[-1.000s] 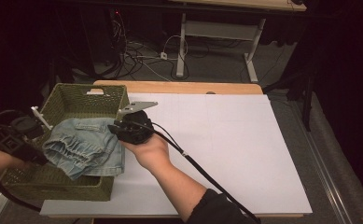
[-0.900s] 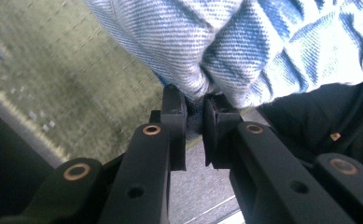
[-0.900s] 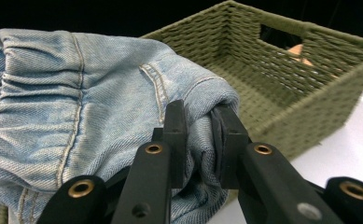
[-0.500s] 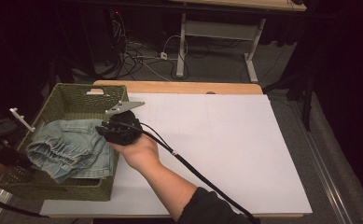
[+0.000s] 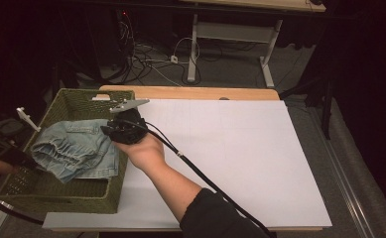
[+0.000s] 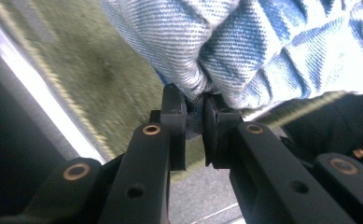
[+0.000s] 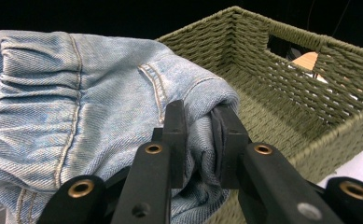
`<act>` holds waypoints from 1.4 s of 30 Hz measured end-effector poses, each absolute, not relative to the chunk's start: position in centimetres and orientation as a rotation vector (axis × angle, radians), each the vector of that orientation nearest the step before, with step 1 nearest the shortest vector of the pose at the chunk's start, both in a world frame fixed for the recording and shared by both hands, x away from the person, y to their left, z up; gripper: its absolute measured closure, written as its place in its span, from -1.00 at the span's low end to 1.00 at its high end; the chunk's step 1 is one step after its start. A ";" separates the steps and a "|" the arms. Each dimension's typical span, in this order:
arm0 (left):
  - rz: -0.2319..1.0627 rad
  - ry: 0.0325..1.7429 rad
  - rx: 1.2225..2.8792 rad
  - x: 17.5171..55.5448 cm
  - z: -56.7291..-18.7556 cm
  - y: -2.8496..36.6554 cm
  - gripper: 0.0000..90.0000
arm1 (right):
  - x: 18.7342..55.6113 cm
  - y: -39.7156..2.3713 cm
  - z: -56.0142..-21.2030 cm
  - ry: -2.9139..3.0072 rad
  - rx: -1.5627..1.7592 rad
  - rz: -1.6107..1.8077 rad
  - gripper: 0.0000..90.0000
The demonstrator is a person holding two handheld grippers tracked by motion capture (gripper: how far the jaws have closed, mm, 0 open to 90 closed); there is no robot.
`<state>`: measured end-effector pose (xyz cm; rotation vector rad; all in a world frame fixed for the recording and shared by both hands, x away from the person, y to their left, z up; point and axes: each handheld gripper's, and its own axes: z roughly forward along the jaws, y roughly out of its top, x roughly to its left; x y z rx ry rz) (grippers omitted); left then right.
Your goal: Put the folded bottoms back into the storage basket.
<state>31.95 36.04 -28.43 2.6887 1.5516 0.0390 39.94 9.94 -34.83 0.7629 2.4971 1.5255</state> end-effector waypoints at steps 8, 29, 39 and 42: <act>0.054 1.590 2.652 33.1 -29.1 37.0 0.75 | 41.7 11.4 -35.4 2.502 0.791 1.503 0.74; -0.040 1.695 2.633 34.6 -32.2 37.8 -0.08 | 44.9 12.5 -38.1 2.516 0.858 1.416 -0.15; -0.051 1.761 2.597 33.0 -32.1 36.0 -1.00 | 43.0 9.4 -37.0 2.436 0.766 1.497 -0.81; -0.058 1.774 2.585 32.5 -31.9 35.8 -1.00 | 41.9 8.1 -36.5 2.407 0.737 1.521 -1.00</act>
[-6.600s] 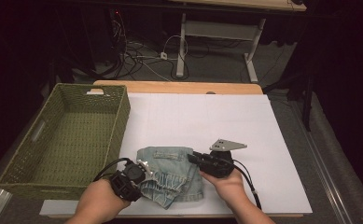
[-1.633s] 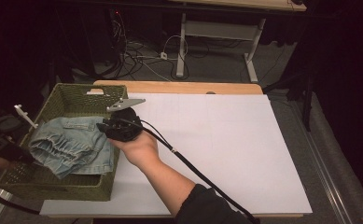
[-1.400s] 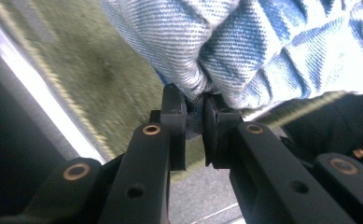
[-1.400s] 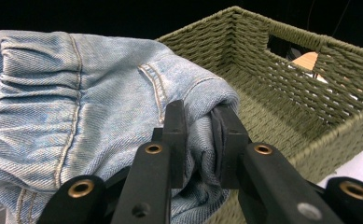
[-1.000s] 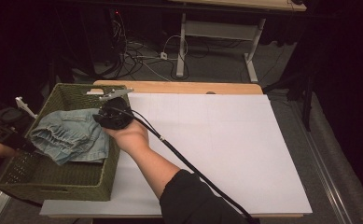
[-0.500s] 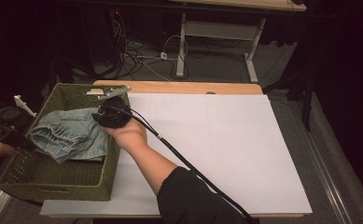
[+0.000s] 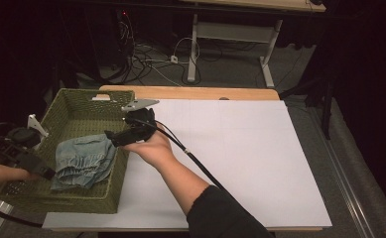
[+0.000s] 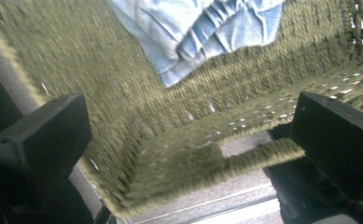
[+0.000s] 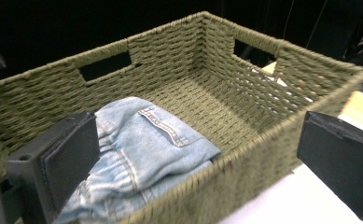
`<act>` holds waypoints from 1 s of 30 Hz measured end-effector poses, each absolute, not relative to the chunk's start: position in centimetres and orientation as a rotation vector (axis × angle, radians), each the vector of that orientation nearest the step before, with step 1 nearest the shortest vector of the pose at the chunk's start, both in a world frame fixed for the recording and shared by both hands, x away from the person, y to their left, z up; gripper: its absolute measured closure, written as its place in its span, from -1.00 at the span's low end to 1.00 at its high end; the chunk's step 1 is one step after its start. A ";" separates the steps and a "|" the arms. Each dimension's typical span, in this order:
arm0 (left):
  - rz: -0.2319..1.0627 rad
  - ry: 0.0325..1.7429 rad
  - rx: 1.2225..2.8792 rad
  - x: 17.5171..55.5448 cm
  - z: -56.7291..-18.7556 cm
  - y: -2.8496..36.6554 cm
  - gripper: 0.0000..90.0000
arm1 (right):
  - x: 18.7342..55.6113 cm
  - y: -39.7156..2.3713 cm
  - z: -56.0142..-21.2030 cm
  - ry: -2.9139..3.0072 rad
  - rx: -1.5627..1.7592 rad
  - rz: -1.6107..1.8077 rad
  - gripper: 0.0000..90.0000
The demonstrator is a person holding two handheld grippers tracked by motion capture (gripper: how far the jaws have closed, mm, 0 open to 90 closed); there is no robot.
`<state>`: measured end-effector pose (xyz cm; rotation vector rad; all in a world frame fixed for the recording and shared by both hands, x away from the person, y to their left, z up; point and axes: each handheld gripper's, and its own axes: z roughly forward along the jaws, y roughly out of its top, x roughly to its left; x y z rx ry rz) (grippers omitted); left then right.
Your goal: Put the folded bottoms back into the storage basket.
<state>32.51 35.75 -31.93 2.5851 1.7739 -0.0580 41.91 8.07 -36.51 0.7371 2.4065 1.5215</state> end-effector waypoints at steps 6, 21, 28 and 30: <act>-0.061 1.798 2.564 31.3 -31.4 34.5 -1.00 | 40.2 4.8 -36.1 2.369 0.699 1.533 -1.00; -0.064 1.697 2.597 30.3 -31.6 26.8 -1.00 | 37.1 -9.5 -38.6 2.257 0.771 1.460 -1.00; -0.048 1.660 2.599 30.9 -31.0 23.7 -1.00 | 35.6 -15.0 -40.0 2.192 0.821 1.419 -1.00; -0.041 1.651 2.612 31.0 -30.9 23.2 -1.00 | 35.2 -16.4 -40.4 2.170 0.832 1.413 -1.00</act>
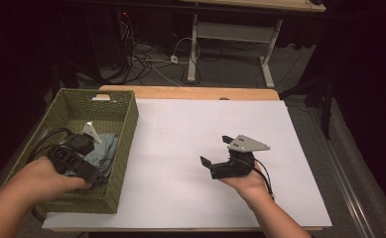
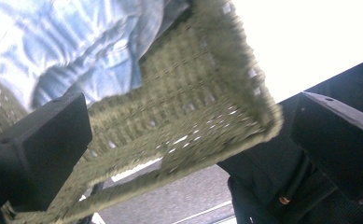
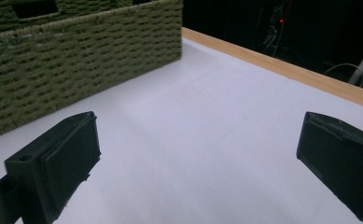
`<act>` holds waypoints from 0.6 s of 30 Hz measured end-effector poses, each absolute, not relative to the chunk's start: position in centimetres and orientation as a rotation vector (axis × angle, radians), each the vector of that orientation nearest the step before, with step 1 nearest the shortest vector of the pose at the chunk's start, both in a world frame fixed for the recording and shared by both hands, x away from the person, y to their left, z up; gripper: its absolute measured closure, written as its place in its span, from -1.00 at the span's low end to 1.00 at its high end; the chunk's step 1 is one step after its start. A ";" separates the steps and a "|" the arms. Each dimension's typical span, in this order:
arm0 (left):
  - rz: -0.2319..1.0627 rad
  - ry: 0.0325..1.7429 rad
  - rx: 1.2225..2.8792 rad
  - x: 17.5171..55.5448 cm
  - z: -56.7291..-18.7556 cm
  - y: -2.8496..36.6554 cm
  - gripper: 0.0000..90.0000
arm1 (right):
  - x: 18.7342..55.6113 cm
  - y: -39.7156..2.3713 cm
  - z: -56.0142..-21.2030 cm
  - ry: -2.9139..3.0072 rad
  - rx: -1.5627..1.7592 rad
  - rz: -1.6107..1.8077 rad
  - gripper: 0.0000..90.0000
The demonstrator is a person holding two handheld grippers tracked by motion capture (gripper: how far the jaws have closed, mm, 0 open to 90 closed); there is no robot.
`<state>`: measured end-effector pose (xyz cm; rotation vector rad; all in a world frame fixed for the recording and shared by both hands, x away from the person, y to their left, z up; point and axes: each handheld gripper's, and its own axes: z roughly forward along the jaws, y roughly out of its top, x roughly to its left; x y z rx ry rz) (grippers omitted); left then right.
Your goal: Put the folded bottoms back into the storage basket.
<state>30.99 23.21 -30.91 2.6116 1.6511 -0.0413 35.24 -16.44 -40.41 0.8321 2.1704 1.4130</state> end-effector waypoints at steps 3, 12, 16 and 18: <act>-0.002 1.609 2.631 31.5 -30.6 21.2 -1.00 | 34.7 -18.3 -41.0 2.144 0.858 1.405 -1.00; 0.012 1.478 2.711 33.3 -31.2 16.8 -1.00 | 33.2 -22.3 -42.5 2.082 0.929 1.370 -1.00; 0.029 1.380 2.767 34.3 -31.9 13.8 -1.00 | 32.1 -24.1 -43.3 2.052 0.966 1.352 -1.00; 0.037 1.350 2.786 34.4 -32.1 13.2 -1.00 | 31.6 -24.8 -43.6 2.040 0.975 1.342 -1.00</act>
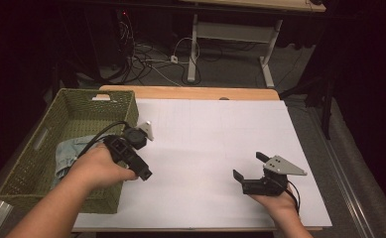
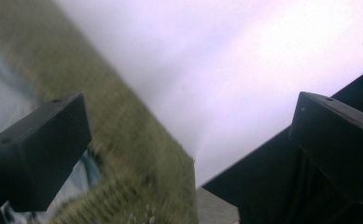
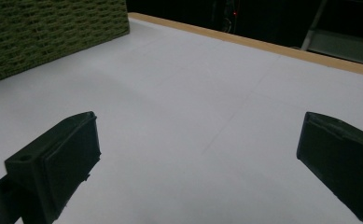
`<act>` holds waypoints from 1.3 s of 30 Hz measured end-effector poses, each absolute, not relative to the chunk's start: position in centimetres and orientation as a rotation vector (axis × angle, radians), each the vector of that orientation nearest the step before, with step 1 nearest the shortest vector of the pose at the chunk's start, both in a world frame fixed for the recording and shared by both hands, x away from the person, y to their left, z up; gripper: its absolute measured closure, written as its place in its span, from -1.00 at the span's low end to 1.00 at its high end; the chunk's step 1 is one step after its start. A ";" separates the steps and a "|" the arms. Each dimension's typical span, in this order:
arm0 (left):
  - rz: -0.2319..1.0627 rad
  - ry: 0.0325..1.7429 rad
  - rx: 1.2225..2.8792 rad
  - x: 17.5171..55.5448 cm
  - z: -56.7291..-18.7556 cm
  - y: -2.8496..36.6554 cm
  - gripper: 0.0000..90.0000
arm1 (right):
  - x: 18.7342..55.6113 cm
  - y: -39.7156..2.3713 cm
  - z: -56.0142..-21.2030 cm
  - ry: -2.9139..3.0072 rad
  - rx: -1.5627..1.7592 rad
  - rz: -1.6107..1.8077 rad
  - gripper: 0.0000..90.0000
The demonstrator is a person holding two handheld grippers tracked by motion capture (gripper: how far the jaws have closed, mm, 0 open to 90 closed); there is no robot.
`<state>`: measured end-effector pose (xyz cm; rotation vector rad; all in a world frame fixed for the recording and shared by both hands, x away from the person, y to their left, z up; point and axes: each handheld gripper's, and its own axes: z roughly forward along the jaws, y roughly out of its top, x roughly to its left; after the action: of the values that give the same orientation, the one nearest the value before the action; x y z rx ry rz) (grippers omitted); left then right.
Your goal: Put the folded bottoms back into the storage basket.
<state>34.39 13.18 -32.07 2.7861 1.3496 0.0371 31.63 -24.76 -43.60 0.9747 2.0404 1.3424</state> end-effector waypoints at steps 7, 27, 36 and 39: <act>0.057 1.217 2.825 35.5 -35.7 8.7 -1.00 | 30.8 -25.9 -44.4 2.030 1.005 1.333 -1.00; 0.134 1.071 2.513 33.7 -45.4 6.9 -1.00 | 30.8 -25.5 -45.4 2.051 1.009 1.349 -1.00; 0.375 0.985 2.069 30.2 -46.9 10.0 -1.00 | 29.8 -25.5 -45.4 2.024 0.999 1.385 -1.00; 0.436 0.964 1.827 28.5 -46.9 11.6 -1.00 | 29.2 -26.1 -45.1 1.986 1.007 1.403 -1.00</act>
<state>28.45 11.64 -46.87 1.8266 0.9644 0.4362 29.19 -26.11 -45.15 1.0068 1.9860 1.4033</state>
